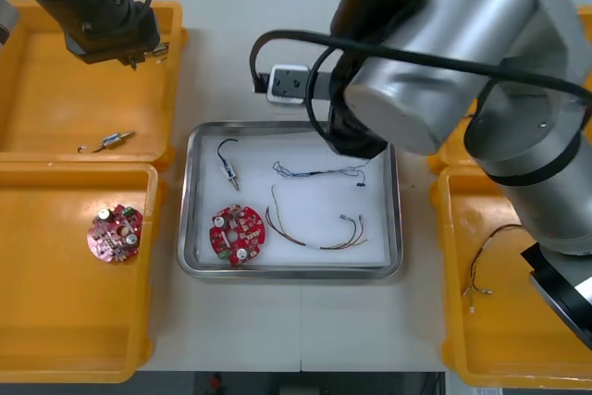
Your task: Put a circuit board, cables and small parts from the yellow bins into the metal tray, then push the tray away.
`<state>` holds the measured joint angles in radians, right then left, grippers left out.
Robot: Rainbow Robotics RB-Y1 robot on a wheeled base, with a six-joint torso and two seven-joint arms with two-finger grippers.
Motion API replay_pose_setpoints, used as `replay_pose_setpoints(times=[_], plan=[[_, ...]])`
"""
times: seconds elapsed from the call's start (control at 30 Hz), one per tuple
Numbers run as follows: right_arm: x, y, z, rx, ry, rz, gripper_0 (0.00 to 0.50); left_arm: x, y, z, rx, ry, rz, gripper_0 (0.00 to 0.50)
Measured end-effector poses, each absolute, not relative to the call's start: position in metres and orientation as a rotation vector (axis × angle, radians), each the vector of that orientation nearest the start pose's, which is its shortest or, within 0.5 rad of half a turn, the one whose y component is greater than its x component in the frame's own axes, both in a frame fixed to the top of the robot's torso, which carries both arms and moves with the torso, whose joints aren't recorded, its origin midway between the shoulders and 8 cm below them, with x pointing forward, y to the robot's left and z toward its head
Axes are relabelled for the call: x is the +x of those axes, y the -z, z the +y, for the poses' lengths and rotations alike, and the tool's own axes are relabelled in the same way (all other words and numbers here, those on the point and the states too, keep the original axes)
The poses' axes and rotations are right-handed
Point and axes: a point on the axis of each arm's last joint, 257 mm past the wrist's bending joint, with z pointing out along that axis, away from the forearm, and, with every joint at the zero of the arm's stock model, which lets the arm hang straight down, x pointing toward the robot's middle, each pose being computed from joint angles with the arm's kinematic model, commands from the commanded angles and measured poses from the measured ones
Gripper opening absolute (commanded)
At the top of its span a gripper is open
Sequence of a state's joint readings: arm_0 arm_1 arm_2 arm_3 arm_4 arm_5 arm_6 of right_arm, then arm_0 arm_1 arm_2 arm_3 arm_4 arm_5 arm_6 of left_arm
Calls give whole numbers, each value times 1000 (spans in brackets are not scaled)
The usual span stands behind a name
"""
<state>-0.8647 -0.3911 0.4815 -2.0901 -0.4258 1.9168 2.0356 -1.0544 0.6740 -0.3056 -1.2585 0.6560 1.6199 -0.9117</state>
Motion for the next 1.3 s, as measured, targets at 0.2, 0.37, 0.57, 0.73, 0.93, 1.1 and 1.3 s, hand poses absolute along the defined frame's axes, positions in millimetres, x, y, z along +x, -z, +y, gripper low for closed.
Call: replay_pose_setpoints(times=[0.2, 0.37, 0.57, 0.73, 0.93, 1.1, 1.3], plan=[[463, 57, -86, -1422, 431, 1866, 500, 586, 90, 266, -362, 1, 2581, 0], [457, 63, -118, -1179, 275, 2027, 500, 579, 86, 263, -339, -16, 2591, 0], [453, 72, -161, -950, 144, 2169, 500, 573, 80, 257, -308, -28, 2593, 0], [449, 79, -197, -719, 57, 2279, 500, 572, 79, 256, -300, -27, 2593, 0], [447, 78, -225, -570, 8, 2318, 500, 569, 77, 253, -285, -30, 2596, 0], [436, 89, -251, -387, -66, 2379, 500, 560, 77, 240, -212, -24, 2582, 0], [419, 106, -289, -270, -44, 2419, 500, 540, 79, 205, -92, 50, 2575, 0]])
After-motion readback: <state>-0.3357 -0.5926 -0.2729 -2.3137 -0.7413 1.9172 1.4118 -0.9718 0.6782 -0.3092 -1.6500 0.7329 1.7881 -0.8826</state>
